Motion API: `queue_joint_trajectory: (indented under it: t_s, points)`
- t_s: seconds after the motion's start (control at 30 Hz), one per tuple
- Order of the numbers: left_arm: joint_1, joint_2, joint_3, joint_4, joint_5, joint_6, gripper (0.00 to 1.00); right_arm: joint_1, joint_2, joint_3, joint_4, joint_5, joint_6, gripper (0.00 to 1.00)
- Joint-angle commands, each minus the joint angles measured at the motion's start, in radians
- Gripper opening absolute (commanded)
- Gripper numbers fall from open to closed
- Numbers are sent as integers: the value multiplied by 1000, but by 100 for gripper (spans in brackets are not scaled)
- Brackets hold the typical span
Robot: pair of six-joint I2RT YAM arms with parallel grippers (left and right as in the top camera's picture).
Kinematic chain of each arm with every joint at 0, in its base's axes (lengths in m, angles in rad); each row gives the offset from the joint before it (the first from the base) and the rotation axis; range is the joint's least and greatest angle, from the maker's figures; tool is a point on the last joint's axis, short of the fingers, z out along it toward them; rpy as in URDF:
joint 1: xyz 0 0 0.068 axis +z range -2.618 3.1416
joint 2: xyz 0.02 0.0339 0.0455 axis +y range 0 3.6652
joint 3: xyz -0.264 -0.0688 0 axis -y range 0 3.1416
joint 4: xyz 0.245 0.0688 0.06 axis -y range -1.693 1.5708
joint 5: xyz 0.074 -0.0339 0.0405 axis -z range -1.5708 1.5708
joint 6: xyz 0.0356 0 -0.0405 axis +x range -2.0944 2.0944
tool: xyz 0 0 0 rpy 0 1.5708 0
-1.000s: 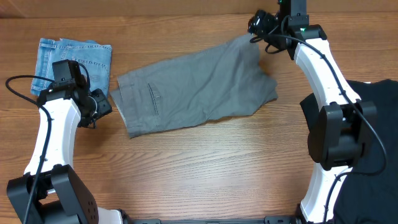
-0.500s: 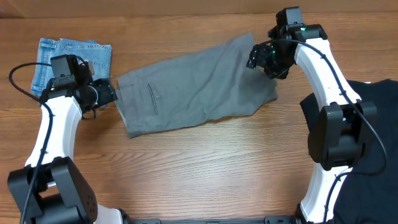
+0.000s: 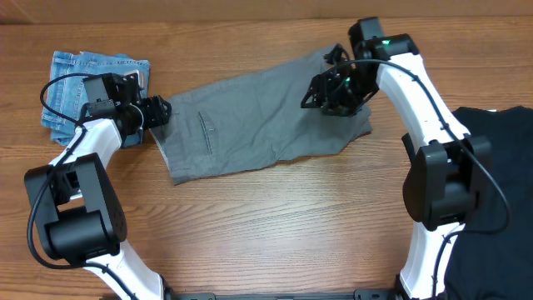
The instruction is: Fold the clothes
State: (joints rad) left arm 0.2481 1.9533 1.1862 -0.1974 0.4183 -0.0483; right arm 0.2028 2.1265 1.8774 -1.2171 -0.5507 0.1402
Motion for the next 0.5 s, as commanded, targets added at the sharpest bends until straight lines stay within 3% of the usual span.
queue_joint_trajectory:
  t_s: [0.0, 0.33, 0.47]
  points:
    - [-8, 37, 13, 45, 72, 21, 60, 44, 6, 20, 11, -27, -18, 64]
    - [-14, 119, 13, 147, 43, 18, 56, 88, 6, 20, 2, -1, -14, 62]
    - [-23, 121, 13, 166, 62, 6, 46, 88, 6, 20, -4, -1, -14, 59]
